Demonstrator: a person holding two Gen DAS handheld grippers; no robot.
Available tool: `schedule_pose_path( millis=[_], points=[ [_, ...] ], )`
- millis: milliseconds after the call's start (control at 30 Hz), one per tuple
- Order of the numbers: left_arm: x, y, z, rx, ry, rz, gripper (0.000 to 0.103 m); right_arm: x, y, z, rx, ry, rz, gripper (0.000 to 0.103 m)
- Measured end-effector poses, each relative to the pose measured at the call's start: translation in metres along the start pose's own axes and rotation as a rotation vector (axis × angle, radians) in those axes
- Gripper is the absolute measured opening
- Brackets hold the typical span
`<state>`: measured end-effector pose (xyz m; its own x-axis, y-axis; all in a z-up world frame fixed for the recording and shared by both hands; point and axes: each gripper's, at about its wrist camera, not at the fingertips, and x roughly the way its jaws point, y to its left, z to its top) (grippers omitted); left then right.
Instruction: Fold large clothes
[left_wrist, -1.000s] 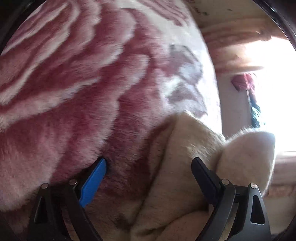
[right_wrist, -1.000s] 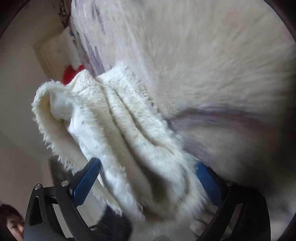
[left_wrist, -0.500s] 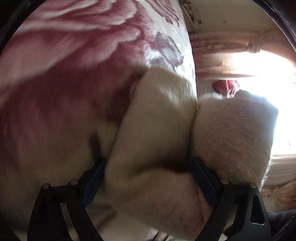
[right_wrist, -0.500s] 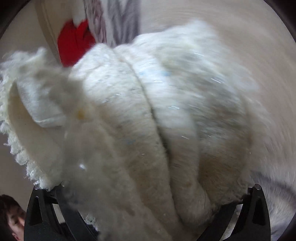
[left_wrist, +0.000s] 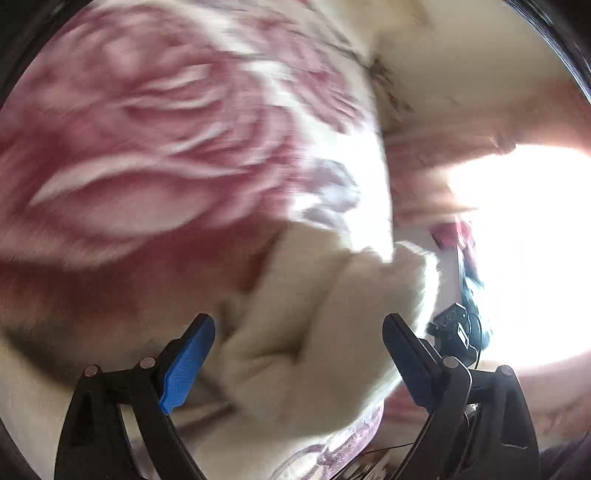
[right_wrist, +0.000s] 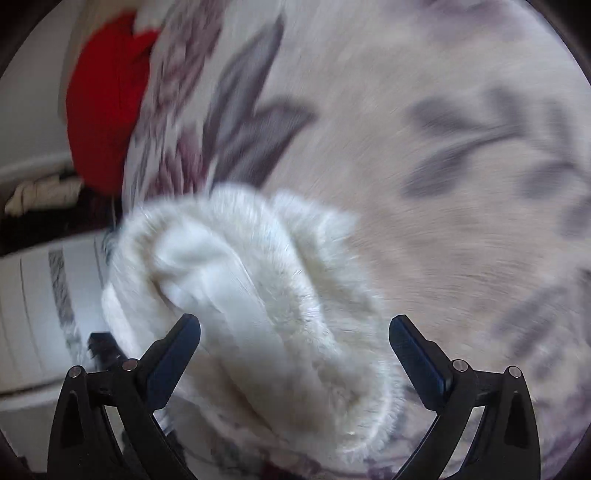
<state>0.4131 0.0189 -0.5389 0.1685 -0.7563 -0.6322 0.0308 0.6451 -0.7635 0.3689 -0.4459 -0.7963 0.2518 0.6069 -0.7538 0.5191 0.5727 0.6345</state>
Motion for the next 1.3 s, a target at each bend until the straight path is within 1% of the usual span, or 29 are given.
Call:
schedule_pose_path(
  millis=[33, 67, 100, 167, 200, 233, 267, 300, 333, 367, 400, 433, 467, 533, 567, 600, 667, 700, 767, 800, 833, 900, 933, 967, 1000, 1100, 1167, 1233, 1300],
  points=[
    [0.011, -0.015, 0.011, 0.042, 0.023, -0.007, 0.093, -0.015, 0.002, -0.006, 0.007, -0.047, 0.045, 0.103],
    [0.013, -0.018, 0.016, 0.063, 0.04, -0.022, 0.093, -0.024, 0.009, -0.012, 0.008, -0.073, 0.101, 0.103],
    [0.028, -0.031, 0.024, 0.095, 0.08, -0.048, 0.093, -0.027, 0.015, -0.017, 0.0, -0.083, 0.155, 0.103],
    [0.052, -0.042, 0.034, 0.151, 0.135, -0.045, 0.093, -0.02, 0.028, -0.035, -0.025, -0.072, 0.23, 0.103],
    [0.063, -0.05, 0.036, 0.181, 0.164, -0.039, 0.093, -0.008, 0.039, -0.034, -0.031, -0.045, 0.286, 0.103],
    [0.072, -0.056, 0.037, 0.209, 0.171, -0.017, 0.092, -0.011, 0.033, -0.04, -0.032, -0.022, 0.312, 0.103],
    [0.077, -0.061, 0.035, 0.245, 0.159, 0.01, 0.082, 0.004, 0.04, -0.041, -0.026, 0.002, 0.331, 0.103],
    [0.082, -0.07, 0.034, 0.305, 0.122, 0.076, 0.029, 0.018, 0.047, -0.038, -0.02, 0.005, 0.331, 0.103],
    [0.086, -0.075, 0.033, 0.327, 0.112, 0.147, 0.025, 0.026, 0.054, -0.034, -0.029, -0.009, 0.339, 0.09],
    [0.085, -0.073, 0.034, 0.323, 0.097, 0.182, 0.024, 0.036, 0.056, -0.038, -0.04, -0.023, 0.336, 0.07],
    [0.083, -0.074, 0.038, 0.304, 0.063, 0.198, 0.022, 0.039, 0.063, -0.034, -0.051, -0.027, 0.321, 0.009],
    [0.079, -0.071, 0.042, 0.286, 0.045, 0.191, 0.022, 0.04, 0.066, -0.031, -0.048, -0.029, 0.307, 0.011],
    [0.078, -0.07, 0.048, 0.265, 0.045, 0.178, 0.023, 0.031, 0.071, -0.03, -0.041, -0.081, 0.321, 0.011],
    [0.084, -0.061, 0.063, 0.196, 0.083, 0.113, 0.026, 0.026, 0.078, -0.036, -0.041, -0.135, 0.309, 0.01],
    [0.088, -0.056, 0.067, 0.171, 0.095, 0.088, 0.034, 0.022, 0.073, -0.038, -0.044, -0.165, 0.287, 0.01],
    [0.094, -0.045, 0.074, 0.123, 0.127, 0.026, 0.041, 0.018, 0.07, -0.036, -0.039, -0.203, 0.236, 0.01],
    [0.096, -0.034, 0.079, 0.045, 0.182, -0.056, 0.045, 0.015, 0.056, -0.032, 0.007, -0.224, 0.171, 0.01],
    [0.092, -0.033, 0.078, 0.036, 0.193, -0.092, 0.053, 0.02, 0.046, -0.027, 0.047, -0.223, 0.143, 0.01],
    [0.08, -0.042, 0.07, 0.077, 0.196, -0.11, 0.059, 0.027, 0.04, -0.018, 0.08, -0.222, 0.117, 0.01],
    [0.074, -0.047, 0.065, 0.097, 0.202, -0.107, 0.061, 0.026, 0.038, -0.013, 0.078, -0.227, 0.107, 0.01],
    [0.071, -0.051, 0.057, 0.139, 0.214, -0.069, 0.061, 0.027, 0.041, -0.01, 0.074, -0.234, 0.1, 0.01],
    [0.066, -0.054, 0.048, 0.187, 0.176, -0.02, 0.059, 0.03, 0.043, -0.001, 0.091, -0.247, 0.101, 0.01],
    [0.064, -0.053, 0.045, 0.204, 0.128, 0.049, 0.049, 0.033, 0.043, 0.001, 0.098, -0.248, 0.1, 0.01],
    [0.068, -0.048, 0.047, 0.197, 0.121, 0.081, 0.038, 0.035, 0.042, 0.004, 0.096, -0.263, 0.096, 0.01],
    [0.076, -0.039, 0.05, 0.171, 0.116, 0.133, 0.036, 0.038, 0.042, 0.006, 0.084, -0.27, 0.062, 0.01],
    [0.106, -0.014, 0.063, 0.14, 0.117, 0.204, 0.037, 0.059, 0.038, 0.017, 0.083, -0.256, -0.007, 0.009],
    [0.121, -0.001, 0.074, 0.103, 0.131, 0.198, 0.038, 0.066, 0.041, 0.025, 0.069, -0.245, -0.061, 0.009],
    [0.124, -0.007, 0.084, 0.127, 0.139, 0.234, 0.04, 0.066, 0.05, 0.032, 0.051, -0.22, -0.099, 0.011],
    [0.118, -0.016, 0.089, 0.141, 0.163, 0.268, 0.042, 0.06, 0.062, 0.035, 0.024, -0.202, -0.14, 0.016]
  ],
)
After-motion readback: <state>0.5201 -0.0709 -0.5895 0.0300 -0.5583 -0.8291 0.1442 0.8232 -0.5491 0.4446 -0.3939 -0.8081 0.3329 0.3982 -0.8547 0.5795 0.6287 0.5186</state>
